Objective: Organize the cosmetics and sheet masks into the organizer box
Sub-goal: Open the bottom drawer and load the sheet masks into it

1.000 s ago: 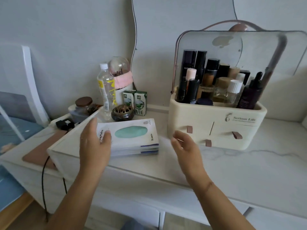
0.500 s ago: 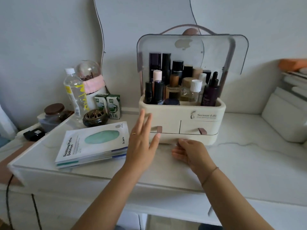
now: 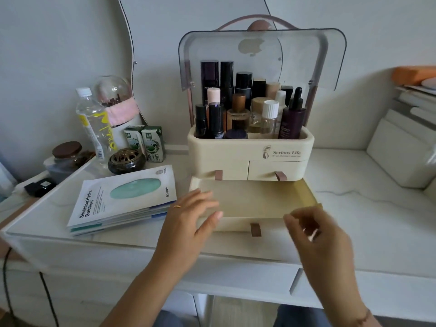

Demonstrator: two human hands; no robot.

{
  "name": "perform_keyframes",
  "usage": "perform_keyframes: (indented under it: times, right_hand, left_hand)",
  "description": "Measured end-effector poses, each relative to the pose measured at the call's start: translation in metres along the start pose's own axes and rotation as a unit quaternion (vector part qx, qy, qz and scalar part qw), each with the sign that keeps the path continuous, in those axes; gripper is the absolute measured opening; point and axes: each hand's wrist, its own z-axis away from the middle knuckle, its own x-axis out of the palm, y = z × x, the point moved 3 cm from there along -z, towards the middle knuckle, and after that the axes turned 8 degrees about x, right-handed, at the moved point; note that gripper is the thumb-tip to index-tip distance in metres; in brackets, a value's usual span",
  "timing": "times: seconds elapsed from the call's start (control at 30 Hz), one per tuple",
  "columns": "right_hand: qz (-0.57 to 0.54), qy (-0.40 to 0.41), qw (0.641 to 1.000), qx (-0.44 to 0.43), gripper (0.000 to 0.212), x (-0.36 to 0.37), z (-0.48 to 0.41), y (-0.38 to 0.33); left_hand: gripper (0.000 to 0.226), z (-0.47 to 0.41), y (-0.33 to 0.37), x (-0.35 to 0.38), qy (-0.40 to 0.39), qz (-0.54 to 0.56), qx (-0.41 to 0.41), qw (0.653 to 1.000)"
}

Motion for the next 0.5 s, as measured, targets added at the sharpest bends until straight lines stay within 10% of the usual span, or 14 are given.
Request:
perform_keyframes:
  times: [0.5]
  right_hand:
    - [0.085, -0.017, 0.994, -0.065, 0.007, -0.003, -0.014, 0.026]
  left_hand:
    - [0.012, 0.017, 0.006, -0.015, 0.02, -0.011, 0.005, 1.0]
